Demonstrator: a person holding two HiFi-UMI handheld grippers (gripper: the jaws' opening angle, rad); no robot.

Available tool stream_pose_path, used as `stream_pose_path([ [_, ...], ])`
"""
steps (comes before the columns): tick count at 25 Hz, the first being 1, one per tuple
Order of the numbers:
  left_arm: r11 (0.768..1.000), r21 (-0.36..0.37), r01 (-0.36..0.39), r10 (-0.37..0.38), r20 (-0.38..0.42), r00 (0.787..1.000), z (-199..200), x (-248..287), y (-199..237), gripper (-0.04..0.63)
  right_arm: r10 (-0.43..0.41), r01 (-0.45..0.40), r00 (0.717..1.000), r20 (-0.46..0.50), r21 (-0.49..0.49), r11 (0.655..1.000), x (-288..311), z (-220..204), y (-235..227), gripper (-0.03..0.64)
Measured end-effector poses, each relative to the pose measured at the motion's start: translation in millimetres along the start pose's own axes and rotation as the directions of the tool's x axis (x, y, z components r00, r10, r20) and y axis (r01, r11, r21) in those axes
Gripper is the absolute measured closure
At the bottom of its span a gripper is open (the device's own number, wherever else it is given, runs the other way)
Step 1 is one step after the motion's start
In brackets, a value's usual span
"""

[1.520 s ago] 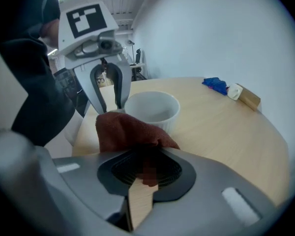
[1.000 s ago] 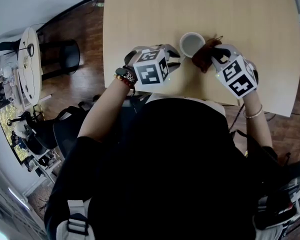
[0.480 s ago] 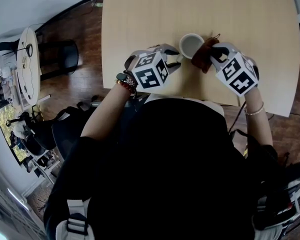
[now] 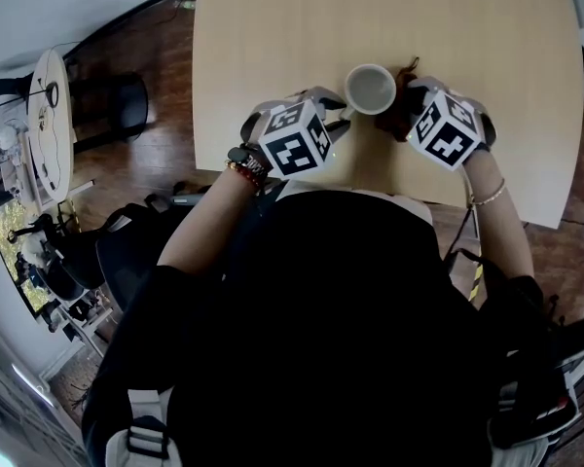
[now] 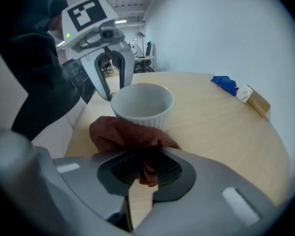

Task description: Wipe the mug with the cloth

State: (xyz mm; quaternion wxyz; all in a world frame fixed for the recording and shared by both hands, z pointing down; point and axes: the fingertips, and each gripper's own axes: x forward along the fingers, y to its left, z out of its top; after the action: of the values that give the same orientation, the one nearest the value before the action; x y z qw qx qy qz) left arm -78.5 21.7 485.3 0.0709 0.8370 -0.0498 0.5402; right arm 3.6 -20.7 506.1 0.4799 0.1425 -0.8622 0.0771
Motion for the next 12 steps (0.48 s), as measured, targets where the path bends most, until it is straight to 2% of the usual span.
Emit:
stream_pose_path([
  [6, 0.998, 0.063, 0.010, -0.009, -0.006, 1.000, -4, -1, 4, 0.482, 0.048, -0.048, 0.999, 0.014, 0.019, 0.999, 7, -4, 0, 0.557],
  [9, 0.993, 0.122, -0.004, 0.009, -0.040, 0.999, -6, -2, 11, 0.490, 0.053, -0.058, 0.995, 0.089, 0.060, 0.996, -8, 3, -2, 0.556],
  [12, 0.975, 0.221, -0.029, 0.048, -0.081, 0.996, -14, -6, 21, 0.503, 0.039, -0.063, 0.981, 0.191, 0.119, 0.991, -27, 13, -4, 0.556],
])
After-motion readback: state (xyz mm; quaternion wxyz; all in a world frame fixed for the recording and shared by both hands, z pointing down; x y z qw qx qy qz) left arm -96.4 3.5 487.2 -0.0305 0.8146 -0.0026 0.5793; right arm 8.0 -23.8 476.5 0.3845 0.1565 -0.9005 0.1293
